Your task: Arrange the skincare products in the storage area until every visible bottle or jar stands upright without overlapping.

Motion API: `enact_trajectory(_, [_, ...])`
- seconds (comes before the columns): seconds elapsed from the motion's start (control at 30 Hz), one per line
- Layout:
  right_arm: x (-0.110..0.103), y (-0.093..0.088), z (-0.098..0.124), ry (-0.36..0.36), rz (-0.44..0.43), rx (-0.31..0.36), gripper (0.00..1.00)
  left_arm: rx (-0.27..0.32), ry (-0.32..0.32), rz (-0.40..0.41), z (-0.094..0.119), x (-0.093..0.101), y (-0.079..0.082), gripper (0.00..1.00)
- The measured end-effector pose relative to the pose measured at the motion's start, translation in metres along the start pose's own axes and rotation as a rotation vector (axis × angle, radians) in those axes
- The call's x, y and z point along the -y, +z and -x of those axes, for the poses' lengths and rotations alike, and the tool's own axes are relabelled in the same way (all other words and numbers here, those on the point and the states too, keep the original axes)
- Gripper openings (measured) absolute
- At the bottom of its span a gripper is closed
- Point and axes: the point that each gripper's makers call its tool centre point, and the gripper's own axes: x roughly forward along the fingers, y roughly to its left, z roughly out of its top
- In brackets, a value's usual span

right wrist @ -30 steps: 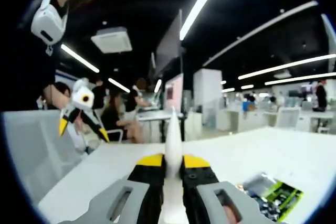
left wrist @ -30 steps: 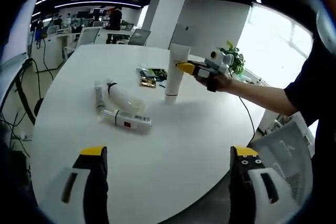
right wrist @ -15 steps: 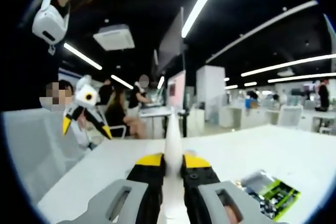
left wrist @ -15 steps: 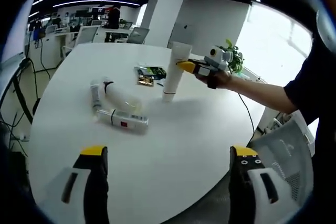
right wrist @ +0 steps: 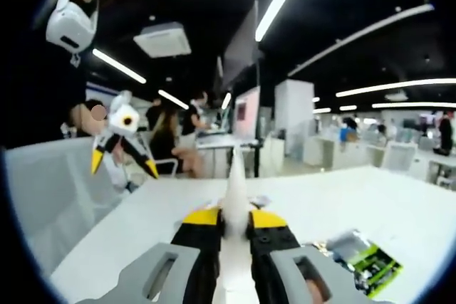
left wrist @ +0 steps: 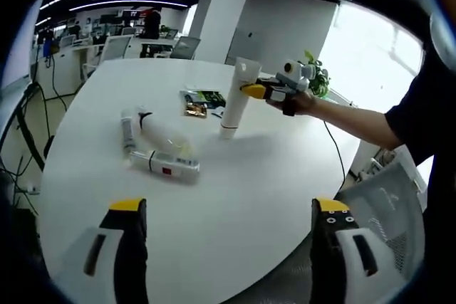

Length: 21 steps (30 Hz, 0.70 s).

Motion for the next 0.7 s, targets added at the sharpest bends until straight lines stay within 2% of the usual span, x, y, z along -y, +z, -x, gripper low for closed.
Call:
enact_trajectory(0.2, [-0.0038, 0.0026, 0.0002, -0.009, -0.013, 0.005, 0.08, -0.007, -0.003, -0.007, 0.0005, 0.0025, -0.0005, 0.90])
enact_trajectory(0.33, [-0.0053, 0.0091, 0.0014, -0.018, -0.026, 0.030, 0.14, -0.007, -0.001, -0.006, 0.0024, 0.0028, -0.0004, 0.90])
enact_trajectory(0.57, [-0.0048, 0.0075, 0.0051, -0.048, -0.036, -0.021, 0.18, 0.000, 0.003, -0.013, 0.0083, 0.0059, 0.0068, 0.90])
enact_trajectory(0.7, [-0.0076, 0.0063, 0.0073, -0.076, -0.041, -0.055, 0.24, 0.002, 0.006, -0.019, 0.0094, 0.0057, 0.0091, 0.90])
